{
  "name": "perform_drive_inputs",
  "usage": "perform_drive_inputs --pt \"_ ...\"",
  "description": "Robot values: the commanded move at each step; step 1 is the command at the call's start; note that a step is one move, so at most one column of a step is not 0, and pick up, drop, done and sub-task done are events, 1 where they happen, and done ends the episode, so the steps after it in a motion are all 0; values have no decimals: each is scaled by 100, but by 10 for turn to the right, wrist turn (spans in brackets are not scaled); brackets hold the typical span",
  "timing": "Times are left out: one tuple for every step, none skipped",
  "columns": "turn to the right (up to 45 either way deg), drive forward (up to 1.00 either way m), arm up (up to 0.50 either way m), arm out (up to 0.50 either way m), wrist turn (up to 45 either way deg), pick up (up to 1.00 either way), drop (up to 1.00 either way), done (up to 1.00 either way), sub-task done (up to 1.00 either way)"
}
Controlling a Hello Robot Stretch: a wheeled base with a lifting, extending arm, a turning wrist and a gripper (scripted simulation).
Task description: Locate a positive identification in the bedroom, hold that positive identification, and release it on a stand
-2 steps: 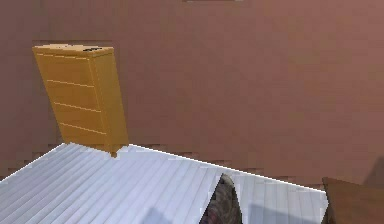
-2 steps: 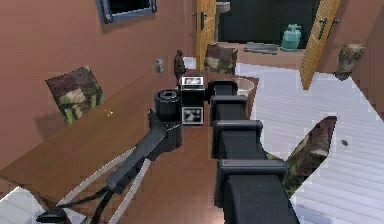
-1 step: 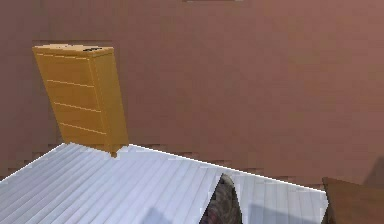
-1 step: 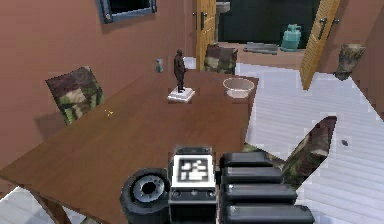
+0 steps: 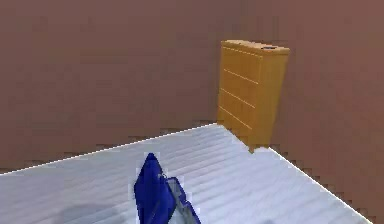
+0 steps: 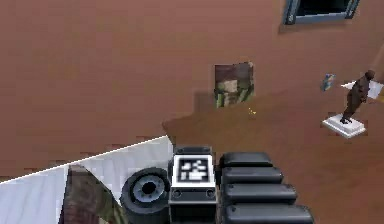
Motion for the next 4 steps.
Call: perform_drive_inputs --pt "-450 0 0 0 0 0 0 0 0" --pt "-300 0 0 0 0 0 0 0 0" --pt "0 10 0 0 0 0 0 0 0" --pt "-450 0 0 0 0 0 0 0 0"
